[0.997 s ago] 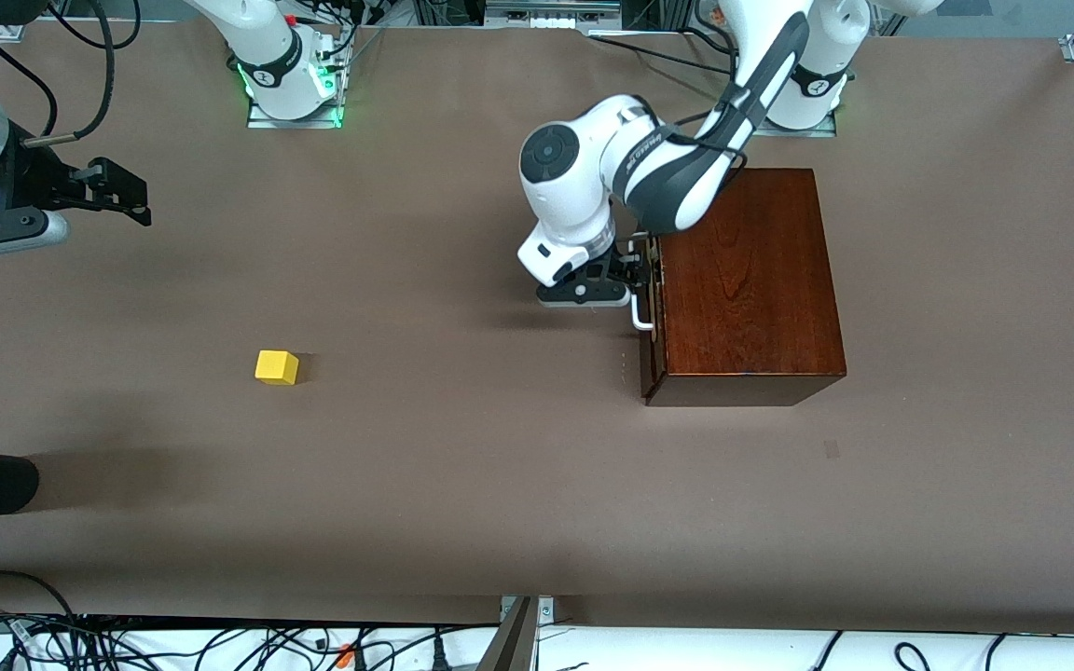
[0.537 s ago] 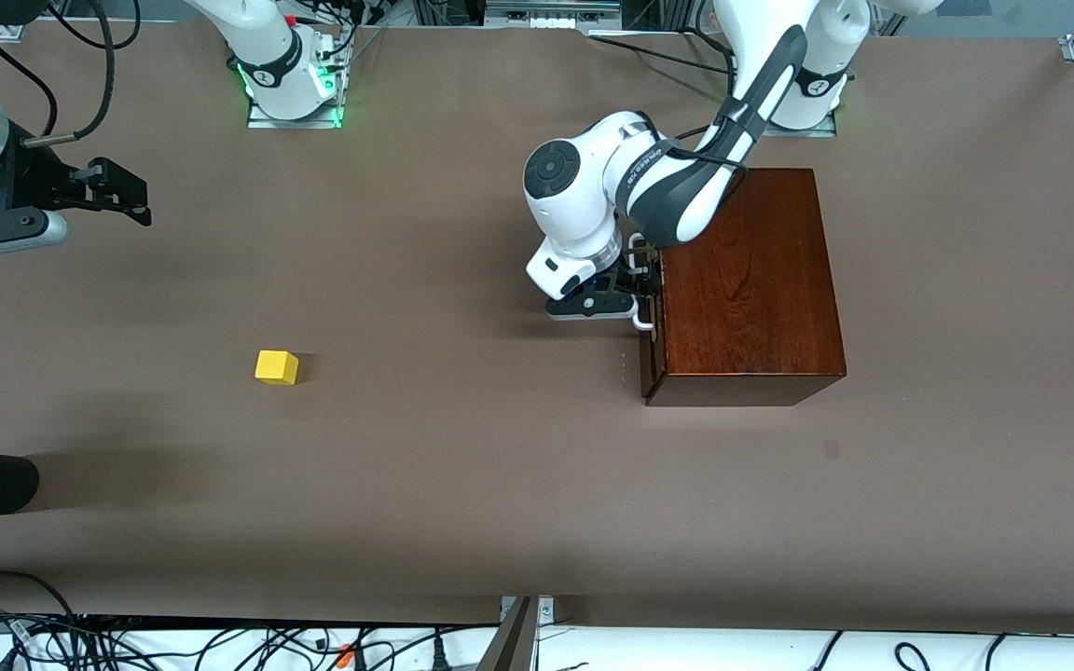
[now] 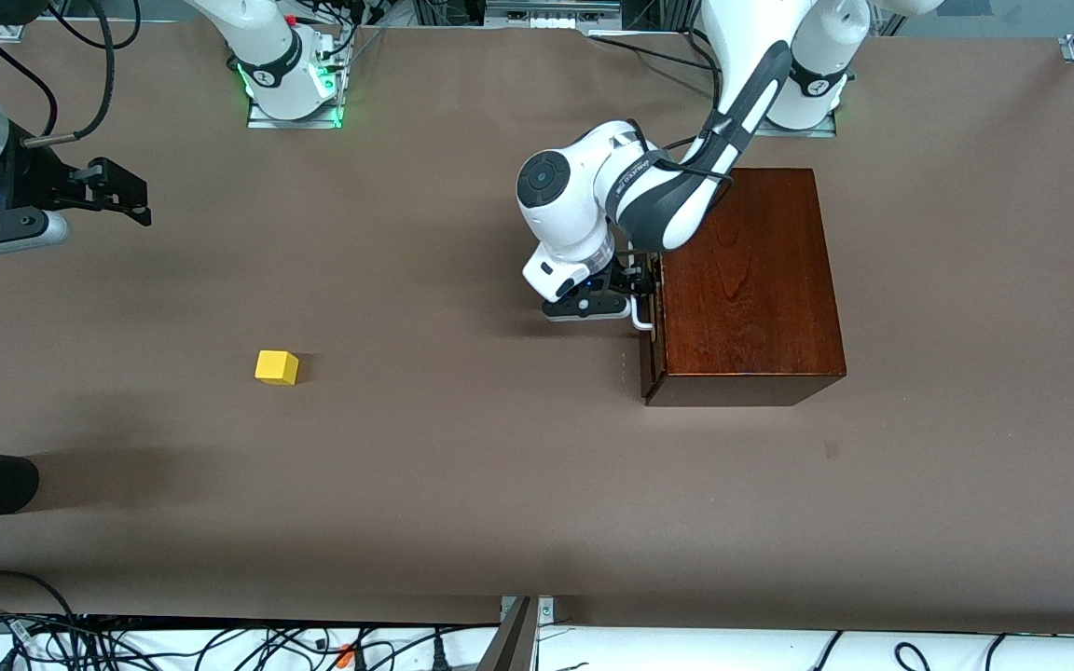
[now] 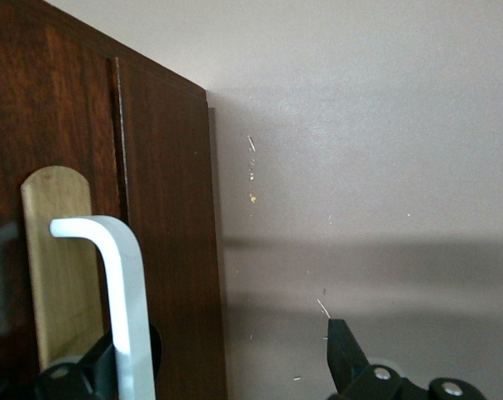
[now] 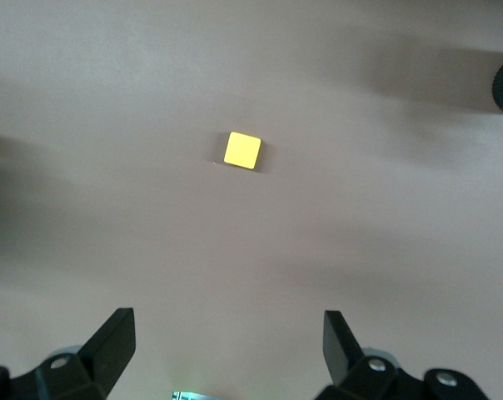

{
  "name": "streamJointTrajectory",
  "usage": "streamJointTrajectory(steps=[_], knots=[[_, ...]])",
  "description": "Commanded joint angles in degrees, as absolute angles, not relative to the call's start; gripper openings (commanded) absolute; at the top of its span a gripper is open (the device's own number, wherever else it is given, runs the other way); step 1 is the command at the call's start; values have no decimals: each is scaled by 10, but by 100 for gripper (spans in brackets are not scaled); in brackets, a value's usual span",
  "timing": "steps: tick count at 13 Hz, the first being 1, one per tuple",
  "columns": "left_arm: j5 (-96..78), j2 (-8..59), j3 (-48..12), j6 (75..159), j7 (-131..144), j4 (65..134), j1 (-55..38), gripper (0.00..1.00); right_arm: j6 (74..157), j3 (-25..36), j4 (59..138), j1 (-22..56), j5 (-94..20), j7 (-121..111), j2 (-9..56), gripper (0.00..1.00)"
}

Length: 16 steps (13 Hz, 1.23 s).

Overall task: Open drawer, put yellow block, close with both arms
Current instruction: 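Grasp the drawer handle with the left gripper and pull the drawer open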

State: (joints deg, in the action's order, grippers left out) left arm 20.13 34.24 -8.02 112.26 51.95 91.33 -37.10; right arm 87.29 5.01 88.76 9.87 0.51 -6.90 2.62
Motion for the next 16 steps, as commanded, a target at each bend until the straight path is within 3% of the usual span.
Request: streamJointTrajectory(steps=[1, 7, 16], knots=[[162, 353, -82, 1120, 542, 891, -379, 100, 869, 47, 875, 97, 10, -62, 32, 100], [84, 389, -82, 1119, 545, 810, -388, 100, 869, 47, 874, 97, 11, -65, 32, 100], [72, 410, -82, 1162, 566, 799, -410, 100, 888, 47, 875, 97, 12, -70, 33, 100]])
